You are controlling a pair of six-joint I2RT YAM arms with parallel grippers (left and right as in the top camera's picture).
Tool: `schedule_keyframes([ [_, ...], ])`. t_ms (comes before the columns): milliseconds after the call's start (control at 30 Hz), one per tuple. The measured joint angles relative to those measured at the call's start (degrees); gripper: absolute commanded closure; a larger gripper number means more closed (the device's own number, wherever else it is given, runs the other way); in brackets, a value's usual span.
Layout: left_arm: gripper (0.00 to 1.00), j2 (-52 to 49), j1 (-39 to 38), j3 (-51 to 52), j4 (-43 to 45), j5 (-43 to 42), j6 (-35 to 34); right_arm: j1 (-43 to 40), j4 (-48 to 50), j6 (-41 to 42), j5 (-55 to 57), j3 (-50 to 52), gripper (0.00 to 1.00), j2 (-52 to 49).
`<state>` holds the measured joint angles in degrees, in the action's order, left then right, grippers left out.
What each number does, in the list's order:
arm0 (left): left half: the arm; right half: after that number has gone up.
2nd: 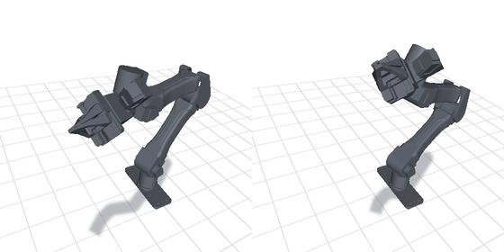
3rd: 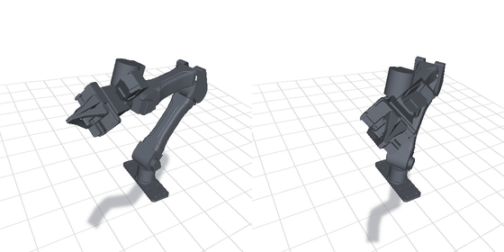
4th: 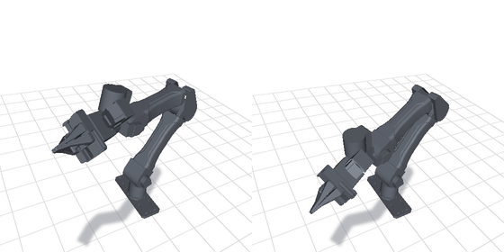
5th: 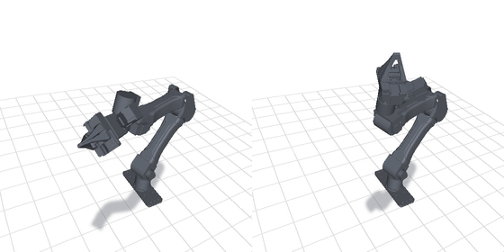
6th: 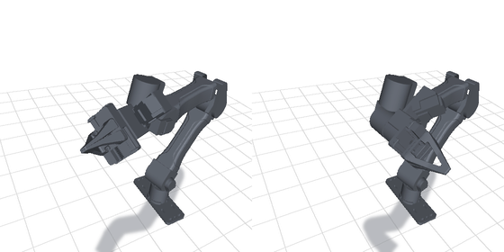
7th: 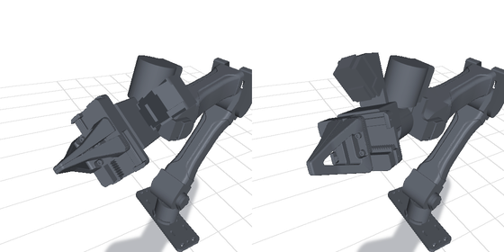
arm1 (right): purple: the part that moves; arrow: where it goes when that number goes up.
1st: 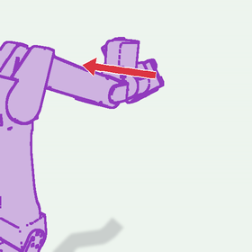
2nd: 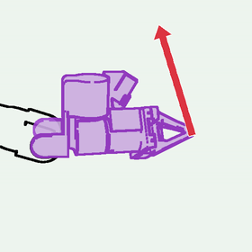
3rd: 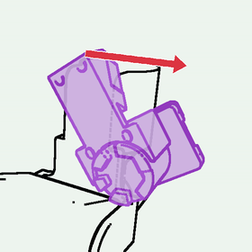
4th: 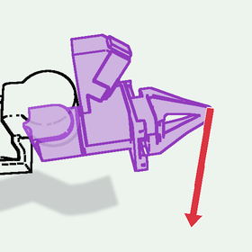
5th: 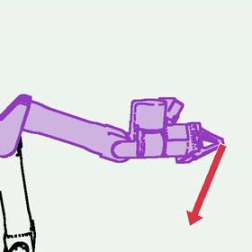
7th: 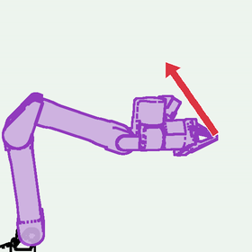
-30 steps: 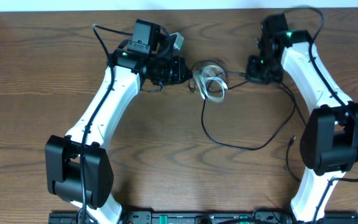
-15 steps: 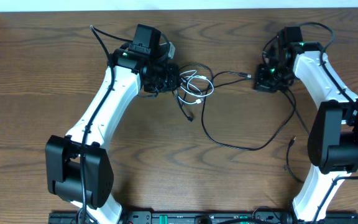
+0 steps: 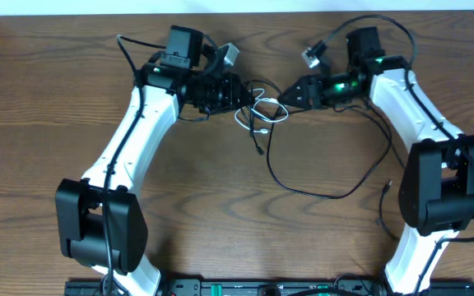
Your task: Untangle cables
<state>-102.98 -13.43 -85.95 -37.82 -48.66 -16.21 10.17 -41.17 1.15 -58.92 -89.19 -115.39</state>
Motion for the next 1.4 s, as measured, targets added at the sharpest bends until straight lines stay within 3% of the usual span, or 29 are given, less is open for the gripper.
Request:
schedule_keyframes([
  [567, 0.93, -0.02, 2.51, 0.00, 7.89, -4.96, -14.75, 8.70, 13.42, 4.07, -4.70, 0.00, 0.39, 0.26],
  [700, 0.93, -0.02, 2.51, 0.00, 8.46, -5.05, -17.22, 8.70, 16.20, 6.73, -4.70, 0.00, 0.51, 0.26],
  [833, 0.93, -0.02, 2.51, 0.00, 8.66, -4.79, -18.64, 9.05, 18.12, 10.64, -3.56, 0.02, 0.74, 0.28],
  [900, 0.93, -0.11, 2.78, 0.00, 8.72, -4.22, -18.95, 9.53, 18.34, 13.64, -1.95, 0.02, 0.81, 0.33],
  [1067, 0.93, -0.87, 2.95, 0.00, 8.81, -3.21, -19.61, 10.45, 18.32, 19.02, 1.90, 0.02, 0.85, 0.81],
  [1167, 0.93, -0.87, 2.95, 0.00, 8.81, -2.64, -19.65, 10.60, 18.34, 20.39, 2.36, 0.02, 0.99, 0.94],
  [1400, 0.92, -0.90, 2.91, 0.00, 7.56, -1.51, -17.11, 10.69, 17.05, 21.44, 4.35, 0.02, 0.99, 1.27],
])
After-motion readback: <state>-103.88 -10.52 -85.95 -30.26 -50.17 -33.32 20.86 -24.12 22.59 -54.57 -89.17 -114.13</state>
